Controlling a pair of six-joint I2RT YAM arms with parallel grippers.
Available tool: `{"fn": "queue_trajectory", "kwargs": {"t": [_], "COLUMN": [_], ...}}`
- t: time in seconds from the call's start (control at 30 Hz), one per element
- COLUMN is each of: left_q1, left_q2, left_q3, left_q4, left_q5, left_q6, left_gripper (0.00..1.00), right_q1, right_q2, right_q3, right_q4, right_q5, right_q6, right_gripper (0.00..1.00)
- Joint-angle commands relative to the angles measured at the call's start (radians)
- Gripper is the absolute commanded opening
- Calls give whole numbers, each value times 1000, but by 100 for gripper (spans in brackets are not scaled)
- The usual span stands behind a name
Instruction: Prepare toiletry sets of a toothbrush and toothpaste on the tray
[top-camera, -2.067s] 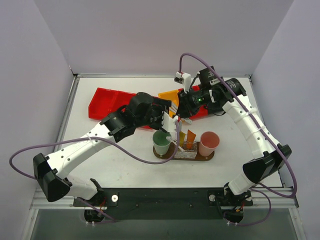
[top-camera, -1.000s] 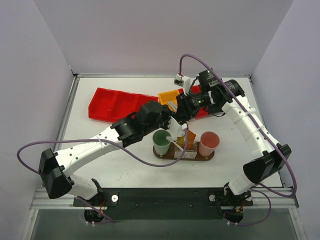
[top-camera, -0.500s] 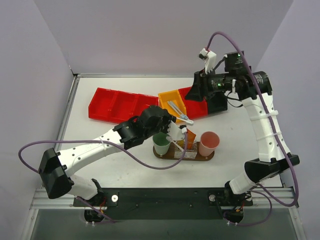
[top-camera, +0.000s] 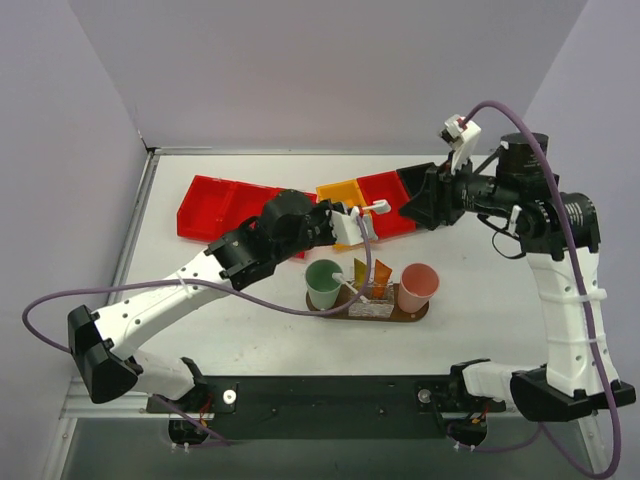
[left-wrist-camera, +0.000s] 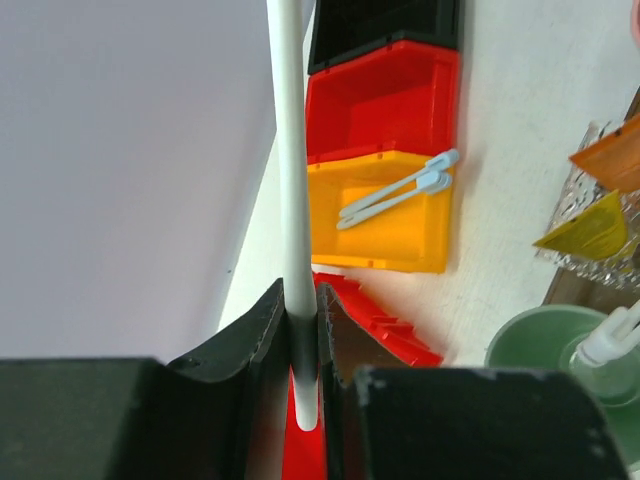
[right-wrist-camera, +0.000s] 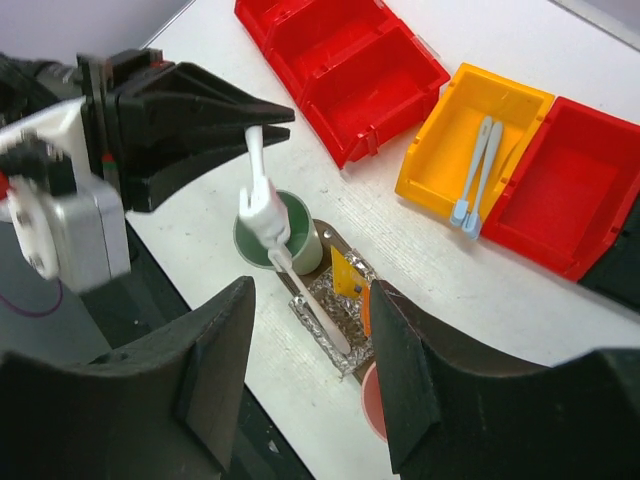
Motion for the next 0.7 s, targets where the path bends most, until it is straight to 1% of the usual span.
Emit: {"fn": "queue_trajectory", "kwargs": {"t": [0.0,0.13,0.17,0.37,0.57,0.67], "left_q1": [46,82,86,90,86,86], "left_q2": [-11,12,12,37,70,75], "left_q3": [94,143,148,189,206,204], "left_q4": [-29,-46,-44,-44,-50,-44], "left_q5": [103,215,264,434,489,485], "left_q6": [-261,-383,-401,-533,-579,-587], "left_gripper": [0,0,0,0,0,0], "right_q1": [-1,0,0,9,22,37], "right_q2": [-89,-147,-151,-172,-131,-118], "right_q3": [-70,-130,-136,-173,-121,-111], "right_q4": [62,124,136,251,285,285], "right_q5": [23,-13,-23,-69,-70,-67], "right_q6": [-34,-15,-3,49,84,91], "right_gripper": [45,45,45,45,47,50]}}
